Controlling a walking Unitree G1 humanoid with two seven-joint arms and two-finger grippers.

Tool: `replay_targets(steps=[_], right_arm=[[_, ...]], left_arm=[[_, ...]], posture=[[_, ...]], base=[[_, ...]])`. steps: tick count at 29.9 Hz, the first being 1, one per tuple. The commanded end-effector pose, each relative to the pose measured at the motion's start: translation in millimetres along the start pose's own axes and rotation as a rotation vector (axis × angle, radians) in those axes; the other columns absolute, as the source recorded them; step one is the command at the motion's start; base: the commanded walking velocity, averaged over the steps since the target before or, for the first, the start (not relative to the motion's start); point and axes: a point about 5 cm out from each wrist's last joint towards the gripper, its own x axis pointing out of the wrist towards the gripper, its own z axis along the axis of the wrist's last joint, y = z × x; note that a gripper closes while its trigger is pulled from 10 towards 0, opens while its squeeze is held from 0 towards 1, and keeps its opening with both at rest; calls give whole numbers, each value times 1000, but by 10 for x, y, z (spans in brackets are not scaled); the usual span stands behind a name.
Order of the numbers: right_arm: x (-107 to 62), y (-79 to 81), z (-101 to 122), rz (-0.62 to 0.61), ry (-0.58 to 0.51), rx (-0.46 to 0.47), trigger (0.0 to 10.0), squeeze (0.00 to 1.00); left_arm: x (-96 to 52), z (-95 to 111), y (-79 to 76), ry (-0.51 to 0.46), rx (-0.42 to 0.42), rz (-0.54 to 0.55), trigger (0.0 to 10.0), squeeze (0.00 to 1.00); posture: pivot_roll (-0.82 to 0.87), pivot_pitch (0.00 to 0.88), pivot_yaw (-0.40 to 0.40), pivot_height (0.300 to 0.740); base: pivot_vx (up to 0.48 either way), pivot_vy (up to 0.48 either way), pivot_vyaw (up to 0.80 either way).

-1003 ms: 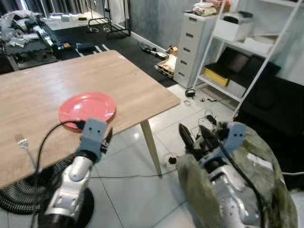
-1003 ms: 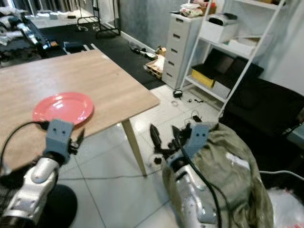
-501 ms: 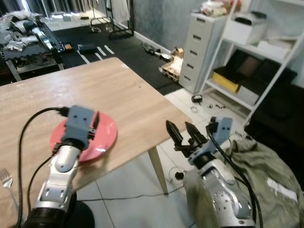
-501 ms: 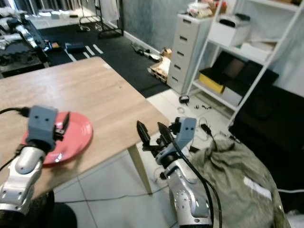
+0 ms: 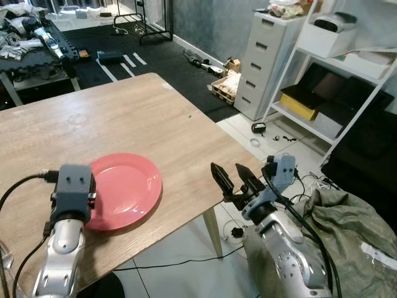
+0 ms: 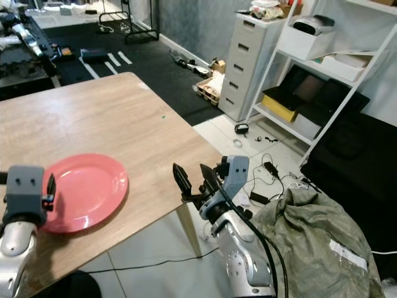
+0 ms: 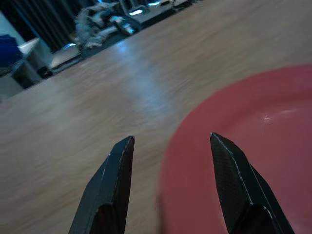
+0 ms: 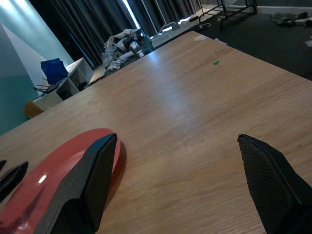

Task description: Setting the table

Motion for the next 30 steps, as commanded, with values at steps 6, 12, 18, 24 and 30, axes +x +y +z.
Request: replay_targets(steps=[6, 12, 18, 24, 30], right_arm=[[-31, -22, -63, -15, 29, -1, 10000, 0], [-52, -45, -52, -29, 32, -3, 10000, 0], [-88, -57, -43, -38, 37, -7, 10000, 0], [-109, -80, -20, -59, 34, -9, 10000, 0], [-93, -99, -12, -75, 38, -14, 10000, 0]], left_arm=[[63, -133, 221, 38, 34, 56, 10000, 0], [151, -295, 246, 164, -61, -3, 10000, 0], [216, -405, 0, 302, -113, -208, 10000, 0], [213, -402, -299, 357, -131, -431, 10000, 0], [228, -349, -589, 379, -107, -568, 10000, 0]], posture=[[-1, 0, 45, 740], [-6, 0, 39, 740], [-21, 0, 43, 740], [-33, 16, 52, 740], [-37, 33, 63, 740]], base=[[0, 0, 0], [0, 0, 0], [0, 0, 0], [0, 0, 0], [0, 0, 0]])
